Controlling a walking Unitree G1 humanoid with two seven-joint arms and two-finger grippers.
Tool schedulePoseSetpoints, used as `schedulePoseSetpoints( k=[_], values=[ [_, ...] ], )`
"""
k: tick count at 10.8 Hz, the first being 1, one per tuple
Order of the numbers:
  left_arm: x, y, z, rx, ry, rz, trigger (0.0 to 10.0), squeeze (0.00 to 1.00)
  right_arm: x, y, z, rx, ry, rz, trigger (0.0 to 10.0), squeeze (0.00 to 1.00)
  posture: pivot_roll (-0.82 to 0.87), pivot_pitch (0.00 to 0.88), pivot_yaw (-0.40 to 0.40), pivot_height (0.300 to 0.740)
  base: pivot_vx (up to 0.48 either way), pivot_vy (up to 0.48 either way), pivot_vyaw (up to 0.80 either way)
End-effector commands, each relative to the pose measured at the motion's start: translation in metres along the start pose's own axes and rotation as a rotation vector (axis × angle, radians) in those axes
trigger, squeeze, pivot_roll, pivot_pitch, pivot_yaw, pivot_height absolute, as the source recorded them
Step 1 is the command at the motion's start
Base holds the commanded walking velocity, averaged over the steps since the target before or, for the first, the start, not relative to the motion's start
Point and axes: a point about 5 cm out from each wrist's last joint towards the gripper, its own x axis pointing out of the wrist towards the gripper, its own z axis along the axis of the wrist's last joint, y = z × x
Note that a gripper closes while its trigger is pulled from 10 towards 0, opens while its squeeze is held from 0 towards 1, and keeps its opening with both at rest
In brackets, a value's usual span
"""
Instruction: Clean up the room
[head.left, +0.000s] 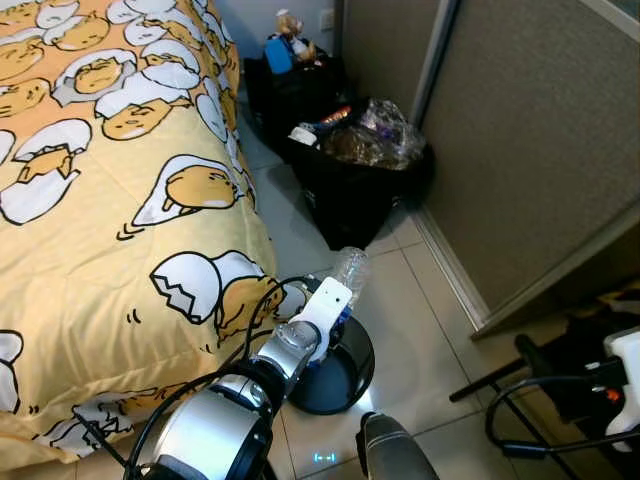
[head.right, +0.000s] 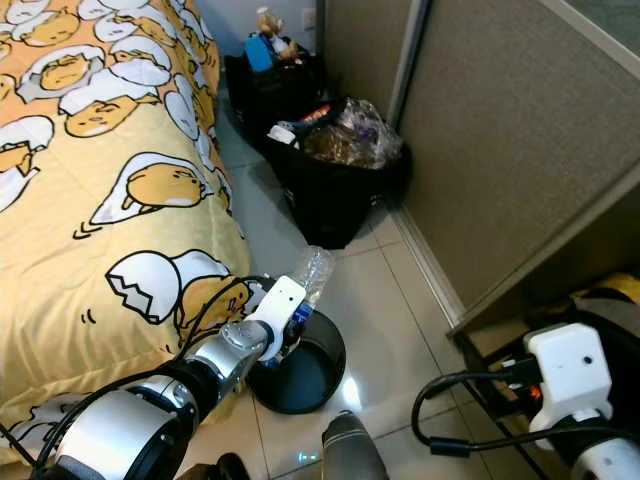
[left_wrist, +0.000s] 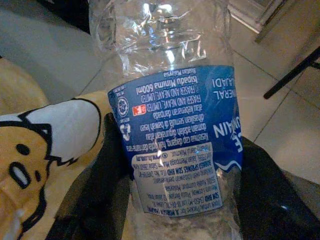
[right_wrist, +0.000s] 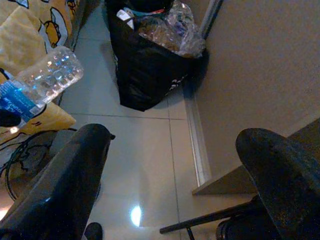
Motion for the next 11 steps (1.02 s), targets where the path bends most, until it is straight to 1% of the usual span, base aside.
schedulePoseSetpoints(
  k=[1,4,6,8,9,10,11],
  values=[
    [0.003,-0.023,0.016,0.0,-0.043,-0.062,10.0,1.0,0.0,0.005,0.003,0.013,-0.003,0.015,10.0,0.0,-0.59,0.199,0.053,0.74,0.0,0.0,0.0],
    [0.002,-0.017,0.018,0.024,-0.045,-0.047,10.0,1.0,0.007,0.012,0.001,0.031,-0.004,0.033,10.0,0.0,-0.57,0.186,0.051,0.74,0.0,0.0,0.0],
    [0.002,-0.014,0.014,0.044,-0.027,-0.034,10.0,1.0,0.009,0.015,0.0,0.034,0.002,0.041,10.0,0.0,-0.57,0.187,0.046,0.74,0.0,0.0,0.0],
    [0.002,-0.013,0.012,0.034,-0.024,-0.025,10.0,1.0,0.011,0.015,-0.001,0.035,0.005,0.044,10.0,0.0,-0.56,0.179,0.047,0.74,0.0,0.0,0.0],
    [0.002,-0.011,0.022,-0.014,-0.073,-0.036,10.0,0.0,0.018,0.016,-0.001,0.038,-0.004,0.048,10.0,0.0,-0.53,0.145,0.066,0.74,0.0,0.0,0.0],
    [0.001,-0.008,0.031,-0.037,-0.12,-0.044,10.0,0.0,0.026,0.019,0.0,0.045,-0.021,0.05,10.0,0.0,-0.51,0.119,0.082,0.74,0.0,0.0,0.0],
    [-0.002,0.005,0.041,-0.075,-0.195,-0.044,10.0,0.0,0.039,0.021,0.001,0.066,-0.049,0.039,10.0,0.0,-0.46,0.056,0.112,0.74,0.0,0.0,0.0]
  ],
)
